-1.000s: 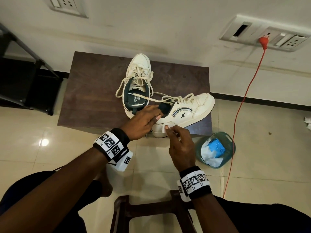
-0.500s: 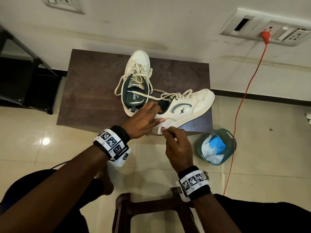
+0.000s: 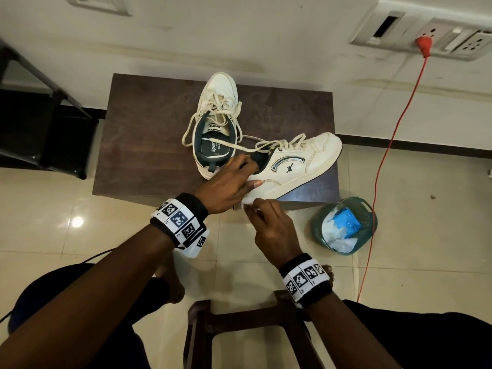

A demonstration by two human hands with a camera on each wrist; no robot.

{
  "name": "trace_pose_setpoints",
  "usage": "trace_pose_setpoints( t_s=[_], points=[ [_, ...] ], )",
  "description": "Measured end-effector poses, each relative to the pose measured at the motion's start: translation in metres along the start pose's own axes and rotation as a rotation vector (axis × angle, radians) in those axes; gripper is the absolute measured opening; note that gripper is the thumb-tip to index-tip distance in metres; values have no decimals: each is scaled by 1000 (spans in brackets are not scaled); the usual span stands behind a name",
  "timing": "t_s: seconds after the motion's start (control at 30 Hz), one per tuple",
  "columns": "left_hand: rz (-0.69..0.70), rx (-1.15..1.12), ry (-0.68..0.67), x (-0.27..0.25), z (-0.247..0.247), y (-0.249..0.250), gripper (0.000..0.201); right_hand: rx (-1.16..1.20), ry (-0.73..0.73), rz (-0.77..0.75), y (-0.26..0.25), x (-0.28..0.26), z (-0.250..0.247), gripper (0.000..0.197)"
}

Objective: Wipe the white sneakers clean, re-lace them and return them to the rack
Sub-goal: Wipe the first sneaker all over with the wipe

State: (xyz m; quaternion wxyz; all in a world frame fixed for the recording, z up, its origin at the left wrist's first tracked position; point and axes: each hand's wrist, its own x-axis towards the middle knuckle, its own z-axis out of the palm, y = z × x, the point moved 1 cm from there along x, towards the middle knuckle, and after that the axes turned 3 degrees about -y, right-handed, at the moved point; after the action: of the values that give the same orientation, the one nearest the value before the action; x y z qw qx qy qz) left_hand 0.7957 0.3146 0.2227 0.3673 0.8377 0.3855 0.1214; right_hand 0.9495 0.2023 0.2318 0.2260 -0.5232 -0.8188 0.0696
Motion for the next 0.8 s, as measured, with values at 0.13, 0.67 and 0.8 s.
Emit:
trace_pose_setpoints(
  t_s=[0.13, 0.67, 0.8],
  points=[
    [-12, -6, -2, 0, 0, 0, 32, -62, -60, -62, 14, 3, -10, 25],
    [11, -25, 7, 0, -2, 4, 36, -15, -129, -108, 25, 6, -20, 20],
    [-4, -18, -5, -2, -3, 6, 44, 30, 62, 290, 66, -5, -38, 29]
  ],
)
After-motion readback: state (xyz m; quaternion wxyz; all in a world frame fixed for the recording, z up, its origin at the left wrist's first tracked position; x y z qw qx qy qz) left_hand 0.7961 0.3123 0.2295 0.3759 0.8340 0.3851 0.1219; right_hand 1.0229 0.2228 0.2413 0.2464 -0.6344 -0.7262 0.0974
